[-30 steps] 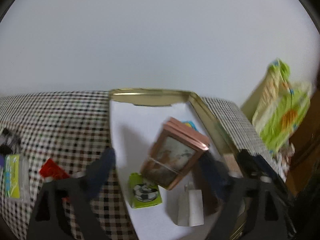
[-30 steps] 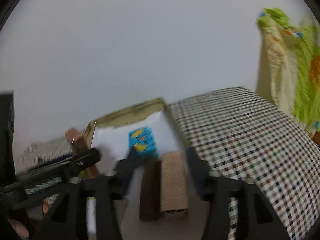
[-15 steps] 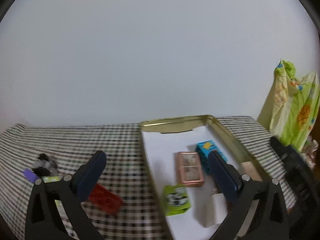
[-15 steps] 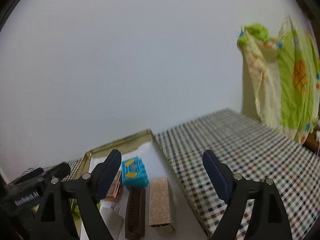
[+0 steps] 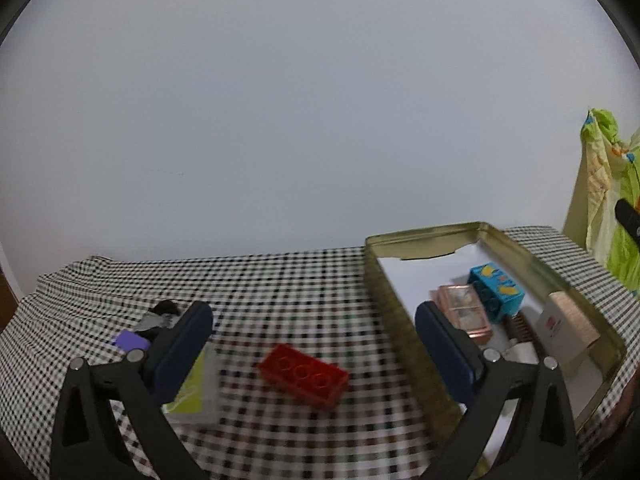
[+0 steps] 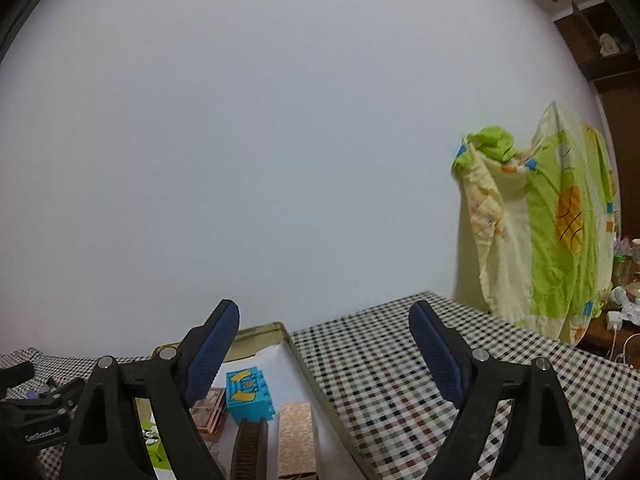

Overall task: Organize rigid objects
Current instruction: 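Withdraw both open grippers from the tray toward the table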

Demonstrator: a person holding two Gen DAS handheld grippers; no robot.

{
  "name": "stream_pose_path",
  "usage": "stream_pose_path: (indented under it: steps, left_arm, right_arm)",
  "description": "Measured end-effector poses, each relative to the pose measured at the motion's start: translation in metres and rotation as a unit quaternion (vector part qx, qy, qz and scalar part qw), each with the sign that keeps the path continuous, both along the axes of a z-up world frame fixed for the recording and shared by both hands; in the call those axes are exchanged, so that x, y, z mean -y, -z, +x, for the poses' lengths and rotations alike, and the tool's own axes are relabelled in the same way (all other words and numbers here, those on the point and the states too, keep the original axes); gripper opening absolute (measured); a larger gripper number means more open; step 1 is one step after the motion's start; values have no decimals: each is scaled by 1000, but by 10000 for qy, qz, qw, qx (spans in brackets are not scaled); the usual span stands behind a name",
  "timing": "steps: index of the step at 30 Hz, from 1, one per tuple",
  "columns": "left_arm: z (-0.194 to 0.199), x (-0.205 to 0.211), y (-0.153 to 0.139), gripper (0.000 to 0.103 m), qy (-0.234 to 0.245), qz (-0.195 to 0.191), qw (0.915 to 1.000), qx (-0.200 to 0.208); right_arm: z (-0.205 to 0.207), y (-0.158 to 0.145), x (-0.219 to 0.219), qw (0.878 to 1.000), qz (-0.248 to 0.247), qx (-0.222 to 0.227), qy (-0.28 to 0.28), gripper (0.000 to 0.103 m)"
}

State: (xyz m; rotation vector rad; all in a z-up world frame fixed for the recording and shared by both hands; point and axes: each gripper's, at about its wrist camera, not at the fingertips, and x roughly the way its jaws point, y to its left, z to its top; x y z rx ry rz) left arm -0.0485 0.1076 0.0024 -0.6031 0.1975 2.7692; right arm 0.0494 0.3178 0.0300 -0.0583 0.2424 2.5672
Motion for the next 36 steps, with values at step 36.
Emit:
stream_pose_path:
  steps: [36]
  left_arm:
    - [-16,79,11,103,-186,206,9994,194]
  right_arm:
    - [3,6,96,9999,-115,-2,-51,89]
